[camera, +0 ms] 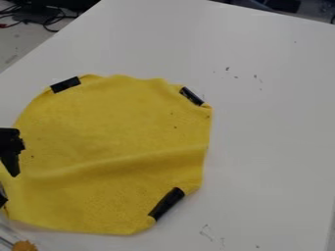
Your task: Fold the cloth from top left to bottom right
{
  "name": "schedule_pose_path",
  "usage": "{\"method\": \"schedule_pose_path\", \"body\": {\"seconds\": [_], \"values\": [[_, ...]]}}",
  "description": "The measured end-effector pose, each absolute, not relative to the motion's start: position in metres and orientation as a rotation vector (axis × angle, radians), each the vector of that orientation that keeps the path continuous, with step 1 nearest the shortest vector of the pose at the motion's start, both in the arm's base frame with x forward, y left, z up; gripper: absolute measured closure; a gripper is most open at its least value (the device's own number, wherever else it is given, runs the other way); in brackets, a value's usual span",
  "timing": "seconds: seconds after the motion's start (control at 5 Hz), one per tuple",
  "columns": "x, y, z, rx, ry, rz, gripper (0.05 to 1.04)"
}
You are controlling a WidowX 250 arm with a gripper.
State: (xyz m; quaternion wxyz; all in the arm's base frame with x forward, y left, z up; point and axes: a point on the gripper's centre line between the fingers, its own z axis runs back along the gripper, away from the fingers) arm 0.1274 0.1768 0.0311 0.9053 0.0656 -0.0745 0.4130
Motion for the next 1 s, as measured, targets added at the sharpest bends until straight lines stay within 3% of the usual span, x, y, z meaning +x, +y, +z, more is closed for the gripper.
{"method": "schedule_pose_path", "body": {"seconds": [0.4, 0.6, 0.8, 1.0], "values": [[0.122, 0.173, 0.031, 0.132, -0.107, 0.879, 0.085], [0.134, 0.175, 0.053, 0.151, -0.104, 0.854, 0.085], [0.168, 0.178, 0.077, 0.146, -0.153, 0.770, 0.085], [0.215, 0.196, 0.066, 0.078, -0.170, 0.621, 0.085]]}}
